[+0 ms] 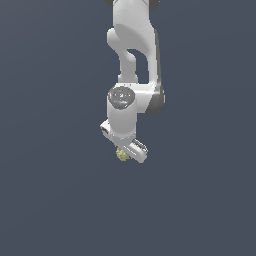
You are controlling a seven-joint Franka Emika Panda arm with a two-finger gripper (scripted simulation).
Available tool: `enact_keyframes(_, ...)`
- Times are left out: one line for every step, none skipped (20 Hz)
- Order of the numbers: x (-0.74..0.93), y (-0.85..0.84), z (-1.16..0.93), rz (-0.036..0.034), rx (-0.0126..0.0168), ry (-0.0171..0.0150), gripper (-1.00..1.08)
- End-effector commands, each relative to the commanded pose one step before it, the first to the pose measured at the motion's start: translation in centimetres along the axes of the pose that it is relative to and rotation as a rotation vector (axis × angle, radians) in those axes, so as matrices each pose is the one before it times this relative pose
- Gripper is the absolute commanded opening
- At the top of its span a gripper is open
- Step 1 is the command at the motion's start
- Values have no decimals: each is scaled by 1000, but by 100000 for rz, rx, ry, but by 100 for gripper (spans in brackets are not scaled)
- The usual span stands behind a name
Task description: Pick up the object and move it to a goal position.
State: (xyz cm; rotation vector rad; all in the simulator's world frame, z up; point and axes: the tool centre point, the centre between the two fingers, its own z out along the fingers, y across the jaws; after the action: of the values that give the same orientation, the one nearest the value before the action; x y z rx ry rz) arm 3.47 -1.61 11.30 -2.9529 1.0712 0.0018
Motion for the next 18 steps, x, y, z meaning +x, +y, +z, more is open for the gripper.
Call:
enact_keyframes(-1699, -303, -1835, -46, 73, 44, -100)
enact_keyframes(-634, -116, -695, 0, 0, 0, -100)
enact_keyframes(-611, -114, -674, 0, 0, 0, -100)
enact_keyframes(-585, -111, -650, 0, 0, 0, -100)
enact_keyframes(-556, -107, -621, 0, 0, 0, -100)
enact_keyframes(-523, -103, -588, 0, 0, 0, -100)
enact_keyframes(-487, -99, -552, 0, 0, 0, -100)
enact_keyframes(-462, -103, -523, -3, -42, 55, -100)
enact_keyframes(-415, -90, -477, 0, 0, 0, -100)
enact_keyframes(-378, -84, -438, 0, 0, 0, -100)
enact_keyframes(-340, -78, -398, 0, 0, 0, -100)
enact_keyframes(-302, -72, -356, 0, 0, 0, -100)
enact_keyframes(-265, -66, -314, 11, -32, 35, -100)
enact_keyframes(-223, -56, -267, 0, 0, 0, -100)
enact_keyframes(-184, -47, -221, 0, 0, 0, -100)
enact_keyframes(-143, -37, -173, 0, 0, 0, -100)
enact_keyframes(-102, -27, -124, 0, 0, 0, -100)
enact_keyframes(-62, -16, -75, 0, 0, 0, -100)
